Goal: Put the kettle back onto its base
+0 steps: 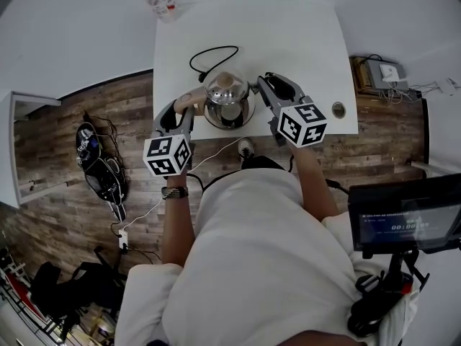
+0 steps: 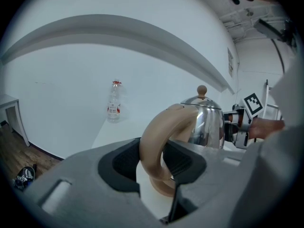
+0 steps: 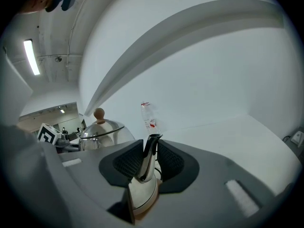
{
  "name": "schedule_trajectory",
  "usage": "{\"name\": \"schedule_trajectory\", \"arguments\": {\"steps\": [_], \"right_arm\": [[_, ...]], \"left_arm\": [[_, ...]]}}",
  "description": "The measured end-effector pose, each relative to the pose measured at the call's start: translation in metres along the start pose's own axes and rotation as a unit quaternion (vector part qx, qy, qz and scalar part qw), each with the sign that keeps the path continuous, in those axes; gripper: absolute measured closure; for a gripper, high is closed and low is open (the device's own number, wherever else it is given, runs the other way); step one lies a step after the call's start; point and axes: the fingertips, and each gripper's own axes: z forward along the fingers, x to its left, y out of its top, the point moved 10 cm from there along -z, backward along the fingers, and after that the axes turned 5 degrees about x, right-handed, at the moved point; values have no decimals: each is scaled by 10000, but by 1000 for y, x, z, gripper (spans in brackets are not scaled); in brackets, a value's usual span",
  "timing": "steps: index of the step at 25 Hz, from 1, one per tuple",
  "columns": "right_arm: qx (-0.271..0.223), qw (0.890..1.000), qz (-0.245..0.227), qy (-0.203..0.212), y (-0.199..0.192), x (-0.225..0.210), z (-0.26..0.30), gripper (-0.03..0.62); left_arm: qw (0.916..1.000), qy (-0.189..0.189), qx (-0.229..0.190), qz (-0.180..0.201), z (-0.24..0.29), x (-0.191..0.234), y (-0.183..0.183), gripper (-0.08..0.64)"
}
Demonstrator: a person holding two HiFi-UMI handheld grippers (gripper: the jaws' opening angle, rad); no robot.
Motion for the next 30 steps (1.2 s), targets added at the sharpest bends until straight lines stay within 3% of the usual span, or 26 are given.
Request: {"name": "schedule_trajectory", "arguments": {"steps": [30], "right_arm": [[538, 9985, 122, 55, -30, -9, 15, 497]], "left_arm": [[9986, 75, 514, 18, 13, 5, -29, 407]]}}
